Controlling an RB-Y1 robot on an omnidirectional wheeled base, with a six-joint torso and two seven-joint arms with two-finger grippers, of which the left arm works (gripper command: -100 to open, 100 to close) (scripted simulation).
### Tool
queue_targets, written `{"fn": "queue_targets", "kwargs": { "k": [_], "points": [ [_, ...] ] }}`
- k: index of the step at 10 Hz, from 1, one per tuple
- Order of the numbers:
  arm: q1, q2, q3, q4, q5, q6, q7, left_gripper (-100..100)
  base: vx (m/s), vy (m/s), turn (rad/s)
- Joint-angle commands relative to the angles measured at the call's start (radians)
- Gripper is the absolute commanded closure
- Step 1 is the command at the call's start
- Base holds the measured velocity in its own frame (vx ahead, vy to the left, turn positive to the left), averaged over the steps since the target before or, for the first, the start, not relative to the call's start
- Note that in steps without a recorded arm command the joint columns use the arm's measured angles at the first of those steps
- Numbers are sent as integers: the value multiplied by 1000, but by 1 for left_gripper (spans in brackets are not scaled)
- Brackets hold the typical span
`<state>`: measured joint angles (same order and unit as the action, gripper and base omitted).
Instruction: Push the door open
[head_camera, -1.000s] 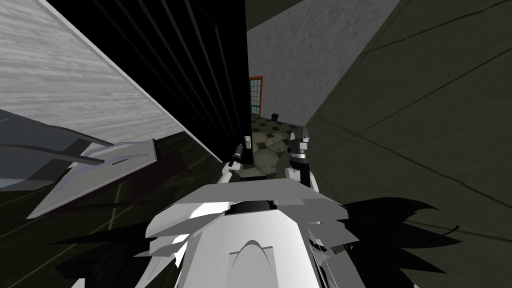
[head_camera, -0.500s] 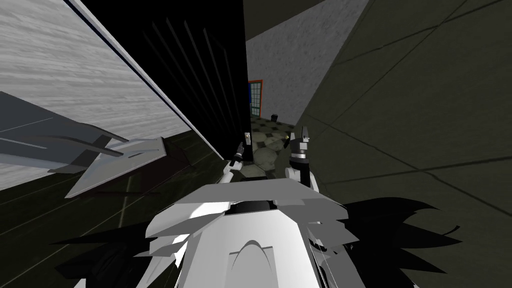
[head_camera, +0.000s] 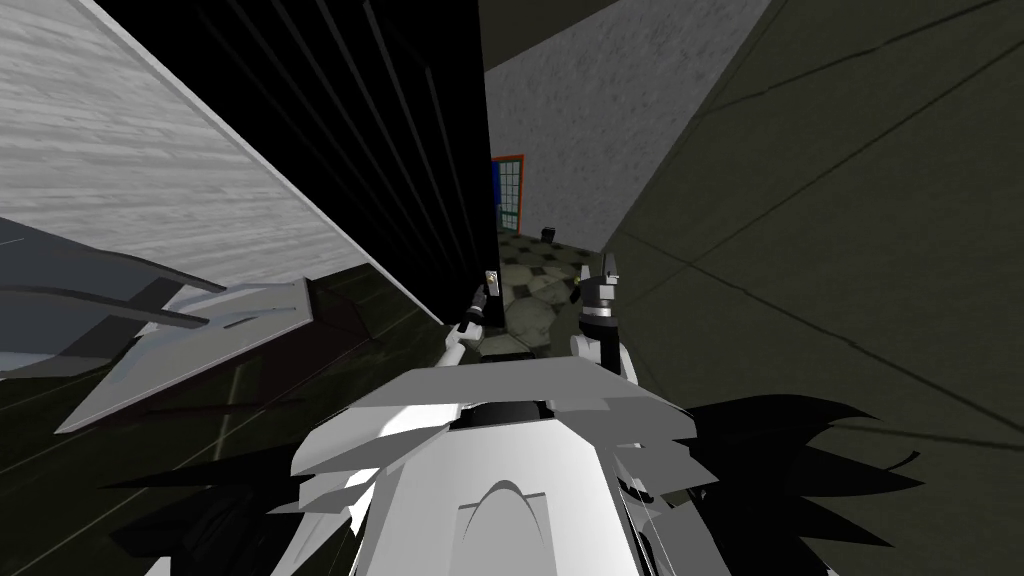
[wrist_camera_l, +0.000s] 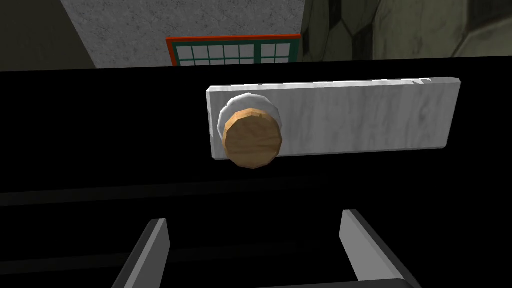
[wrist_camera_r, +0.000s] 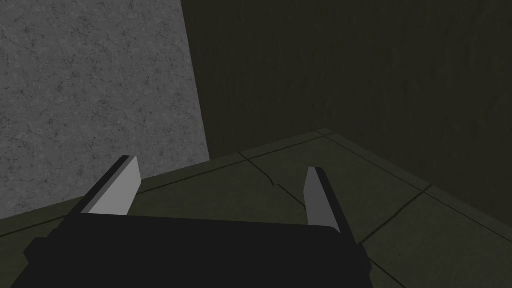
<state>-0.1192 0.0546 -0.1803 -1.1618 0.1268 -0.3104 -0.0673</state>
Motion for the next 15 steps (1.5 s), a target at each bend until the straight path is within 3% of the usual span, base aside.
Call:
{"fn": "queue_targets", "kwargs": {
  "k": [1,6,7,12,15],
  "points": [
    [-5,0,5,10,0,-7,0,-100,228,-35,-22],
    [-12,-11,14,23,-1,-19,-2,-100,178,-48,-19],
    [-12,-11,14,23,-1,-19,-2,100,-14,-3,5],
    [-12,-11,14,23,-1,-19,-2,100,-18,2,0],
    [-3,11,-2,18,6,-14,-14,100,185,7,173]
  ]
}}
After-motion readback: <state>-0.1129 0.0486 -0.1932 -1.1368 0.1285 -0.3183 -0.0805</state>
